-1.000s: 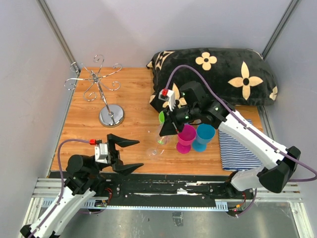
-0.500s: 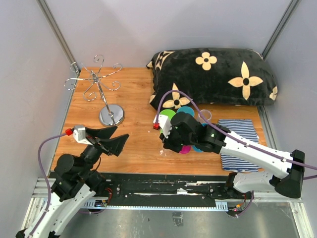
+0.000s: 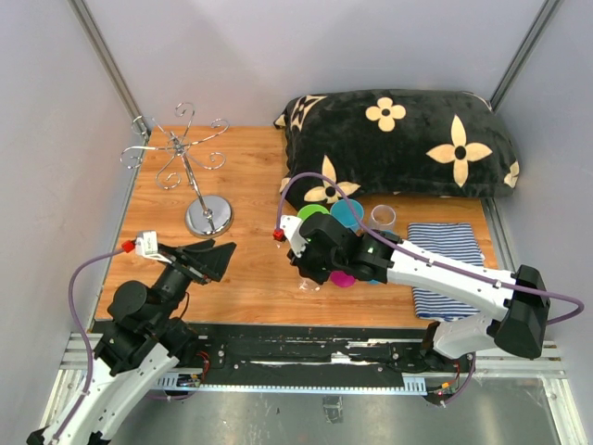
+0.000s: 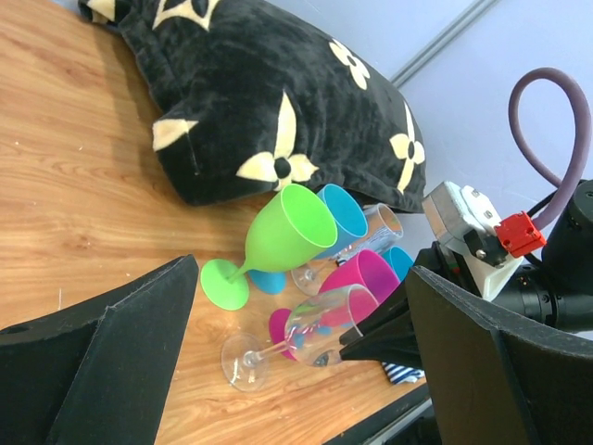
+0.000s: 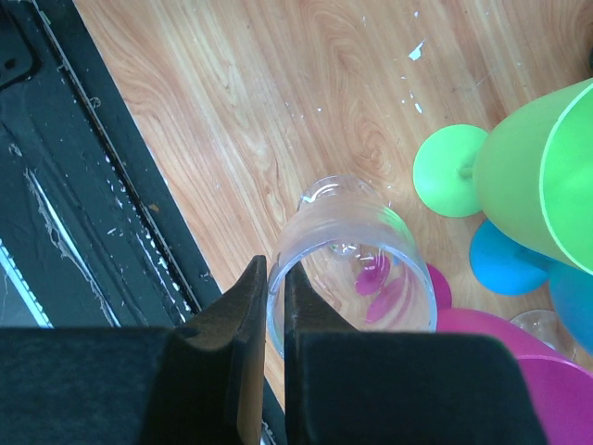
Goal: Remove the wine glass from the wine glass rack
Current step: Place the wine glass at the center of the board.
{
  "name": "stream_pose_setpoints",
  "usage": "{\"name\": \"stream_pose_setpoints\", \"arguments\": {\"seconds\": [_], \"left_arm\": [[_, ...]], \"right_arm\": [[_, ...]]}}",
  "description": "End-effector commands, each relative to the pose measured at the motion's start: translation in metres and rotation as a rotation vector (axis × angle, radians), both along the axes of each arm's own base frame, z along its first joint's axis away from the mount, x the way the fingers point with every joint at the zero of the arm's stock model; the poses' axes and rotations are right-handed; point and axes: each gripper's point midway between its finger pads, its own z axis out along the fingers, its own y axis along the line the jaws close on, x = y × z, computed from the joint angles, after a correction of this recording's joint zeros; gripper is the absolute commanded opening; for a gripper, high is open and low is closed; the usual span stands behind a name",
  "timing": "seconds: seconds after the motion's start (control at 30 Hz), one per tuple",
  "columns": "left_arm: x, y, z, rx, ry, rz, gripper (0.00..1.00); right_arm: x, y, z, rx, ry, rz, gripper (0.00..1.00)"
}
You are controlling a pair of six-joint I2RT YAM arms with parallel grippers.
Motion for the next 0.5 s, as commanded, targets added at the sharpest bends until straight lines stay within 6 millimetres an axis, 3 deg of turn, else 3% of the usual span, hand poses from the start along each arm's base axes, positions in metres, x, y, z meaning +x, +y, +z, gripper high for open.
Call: {"name": "stream_pose_setpoints", "arguments": {"seconds": [0.0,0.1,0.17,0.27,0.33,0.47], "left_arm": [[0.000,0.001,0.012,-0.023,0.004,0.005,1.00],[0.001,-0.001,0.013,-0.027,0.034,0.000,1.00],[0.001,-0.002,0.013,-0.014,0.044,-0.004,1.00],[0.003,-0.002,0.012,0.001,0.051,0.004,1.00],[0.006,0.002,0.013,0.004,0.053,0.028,1.00],[0.008,0.009,0.020,0.018,0.037,0.069,1.00]], "right_arm": [[0.008,0.000,0.002,-0.010,-0.024,-0.052,0.09],[0.012,-0.004,0.002,-0.019,-0.020,-0.083,0.12],[0.013,-0.005,0.006,-0.014,-0.027,-0.092,0.29],[0.015,-0.006,0.016,0.002,-0.045,-0.091,0.37],[0.018,-0.006,0.025,0.016,-0.069,-0.090,0.54],[0.027,-0.006,0.055,0.059,-0.136,-0.109,0.64]]}}
